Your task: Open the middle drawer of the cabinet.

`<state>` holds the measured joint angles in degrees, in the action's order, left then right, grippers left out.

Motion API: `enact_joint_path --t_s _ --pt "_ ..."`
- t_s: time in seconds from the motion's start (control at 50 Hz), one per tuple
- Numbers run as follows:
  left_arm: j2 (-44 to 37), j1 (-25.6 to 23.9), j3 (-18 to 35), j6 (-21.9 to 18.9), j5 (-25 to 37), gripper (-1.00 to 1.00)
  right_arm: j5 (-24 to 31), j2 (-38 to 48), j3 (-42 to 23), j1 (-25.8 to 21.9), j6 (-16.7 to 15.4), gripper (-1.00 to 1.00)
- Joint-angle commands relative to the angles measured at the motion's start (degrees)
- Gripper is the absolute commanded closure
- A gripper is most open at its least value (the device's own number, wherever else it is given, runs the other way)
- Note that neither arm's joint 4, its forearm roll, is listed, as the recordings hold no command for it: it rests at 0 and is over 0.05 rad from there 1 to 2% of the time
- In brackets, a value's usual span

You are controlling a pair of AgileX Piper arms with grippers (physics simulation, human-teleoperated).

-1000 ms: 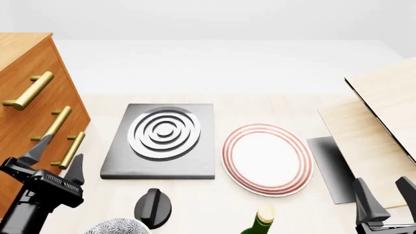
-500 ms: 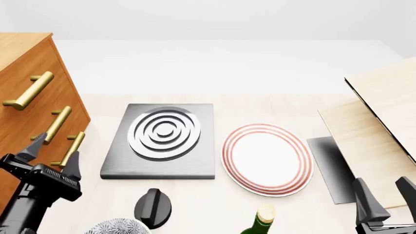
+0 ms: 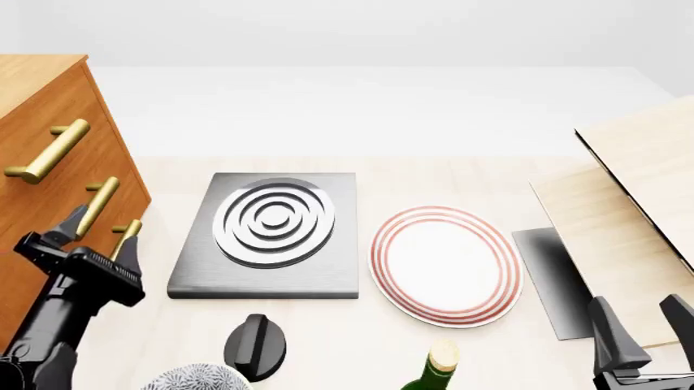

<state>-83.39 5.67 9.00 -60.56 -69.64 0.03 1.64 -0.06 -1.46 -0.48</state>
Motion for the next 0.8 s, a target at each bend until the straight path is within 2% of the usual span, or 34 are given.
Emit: enact_joint_path --t_s 0.02,0.28,0.38,0.42,0.64,0.8 --pt "-2.82 0.14 1.69 0.50 -0.26 -1.00 -0.08 -0.34 -0.03 0.34 0.06 -1.00" --pt "-2.18 1.66 2.17 -1.80 -0.26 -1.00 -0.18 -0.24 -0.02 0.34 0.11 -1.00" --pt "1.86 1.85 1.13 -4.68 -0.26 -1.00 -0.24 -0.19 -0.02 0.35 0.11 -1.00" --pt "-0.13 2.12 1.98 -3.81 -0.26 -1.00 -0.26 -0.16 -0.02 0.35 0.14 -1.00" --pt "3.05 1.32 1.16 -9.27 -0.26 -1.00 -0.15 -0.28 -0.01 0.34 0.12 -1.00" --pt "3.45 0.81 0.74 -11.53 -0.26 -1.00 -0.20 -0.23 -0.02 0.35 0.17 -1.00"
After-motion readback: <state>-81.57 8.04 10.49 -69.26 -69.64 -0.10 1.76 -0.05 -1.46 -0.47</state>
